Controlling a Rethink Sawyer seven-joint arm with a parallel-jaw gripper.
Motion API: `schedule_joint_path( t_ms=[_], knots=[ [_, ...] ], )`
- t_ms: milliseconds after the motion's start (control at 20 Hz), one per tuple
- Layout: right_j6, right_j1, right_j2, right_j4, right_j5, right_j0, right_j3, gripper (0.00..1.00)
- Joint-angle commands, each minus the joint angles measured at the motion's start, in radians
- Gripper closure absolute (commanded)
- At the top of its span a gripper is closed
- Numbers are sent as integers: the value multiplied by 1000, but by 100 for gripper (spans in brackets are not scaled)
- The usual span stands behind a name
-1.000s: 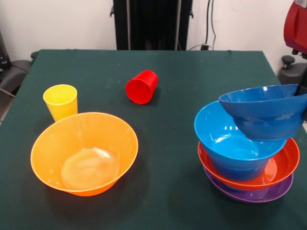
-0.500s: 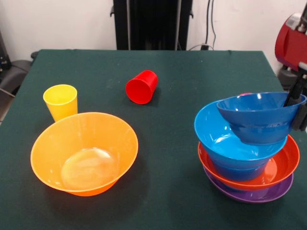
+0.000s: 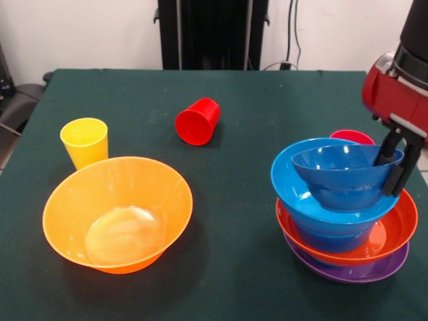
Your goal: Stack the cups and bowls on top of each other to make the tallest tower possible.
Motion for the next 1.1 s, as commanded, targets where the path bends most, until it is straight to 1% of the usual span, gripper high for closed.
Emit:
schedule_joint_path(
  t_ms=[50,300,400,500,750,900,950,1100],
  knots=[
    [161,-45,126,-31,-76,23,179,100],
    [151,-67,141,-27,-104,45,241,100],
    [154,-70,142,-23,-100,48,246,100],
    [153,-85,150,-21,-112,60,280,100],
    [168,-100,161,-13,-122,83,315,100],
    [156,-103,167,-15,-122,85,321,100],
    [151,-102,171,-16,-120,82,317,0],
    [146,-96,168,-20,-110,78,303,0]
  ],
)
